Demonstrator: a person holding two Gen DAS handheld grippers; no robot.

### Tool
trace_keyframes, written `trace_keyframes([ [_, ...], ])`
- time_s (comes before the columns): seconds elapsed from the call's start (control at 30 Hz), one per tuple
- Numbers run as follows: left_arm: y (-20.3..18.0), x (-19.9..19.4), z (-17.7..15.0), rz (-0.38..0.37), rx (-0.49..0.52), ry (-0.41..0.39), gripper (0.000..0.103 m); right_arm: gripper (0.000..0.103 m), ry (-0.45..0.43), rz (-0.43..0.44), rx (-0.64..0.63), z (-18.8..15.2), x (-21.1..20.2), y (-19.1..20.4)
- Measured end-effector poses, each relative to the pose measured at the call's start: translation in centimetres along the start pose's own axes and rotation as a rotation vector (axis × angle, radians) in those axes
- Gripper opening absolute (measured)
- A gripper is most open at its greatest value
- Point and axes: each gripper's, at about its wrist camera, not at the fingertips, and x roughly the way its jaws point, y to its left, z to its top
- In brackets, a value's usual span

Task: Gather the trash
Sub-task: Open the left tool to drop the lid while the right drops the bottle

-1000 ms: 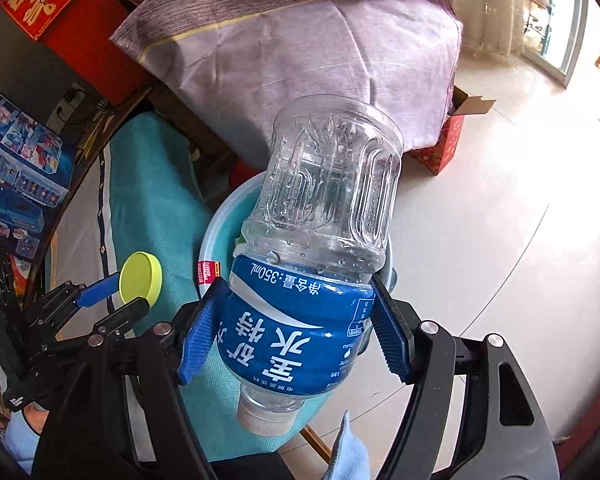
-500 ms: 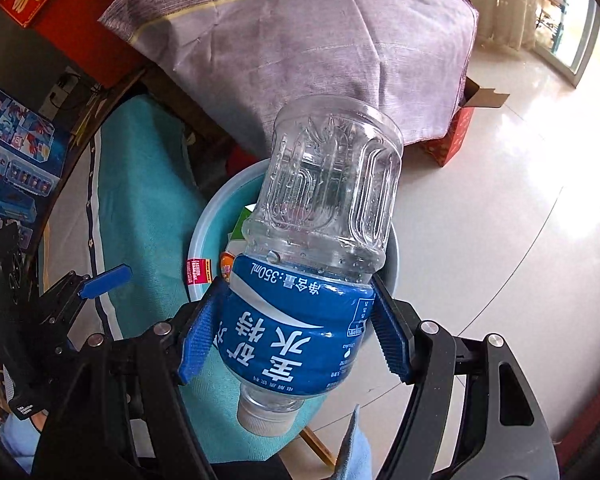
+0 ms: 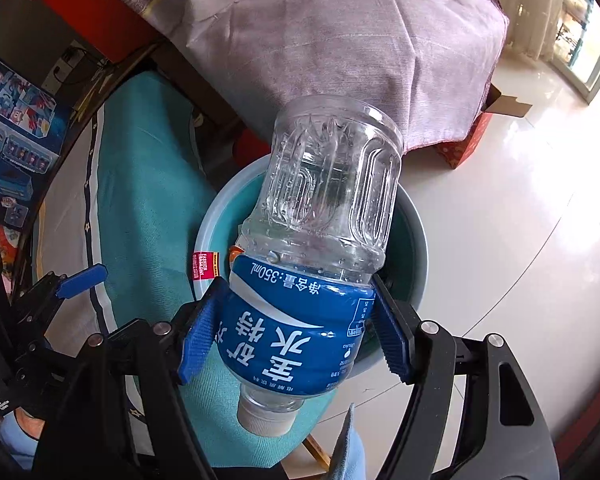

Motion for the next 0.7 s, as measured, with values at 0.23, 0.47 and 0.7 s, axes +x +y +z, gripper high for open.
trace_keyframes([
  [0.23,0.9,-0.2,-0.2,0.046,-0.008,-0.003,0.098,0.067,0.001,-0.033,-0.035,0.4,0.4,1.0],
  [0.47,1.7,-1.3,-0.5,0.067,-0.032,-0.047,0.098,0.067,-0.011,-0.053,-0.051,0.5,0.4,1.4],
  [0.7,2.3,-1.9,-0.4,0.071,-0.063,-0.058,0.098,0.076,-0.007,-0.055,-0.036,0.5,0.2,1.4],
])
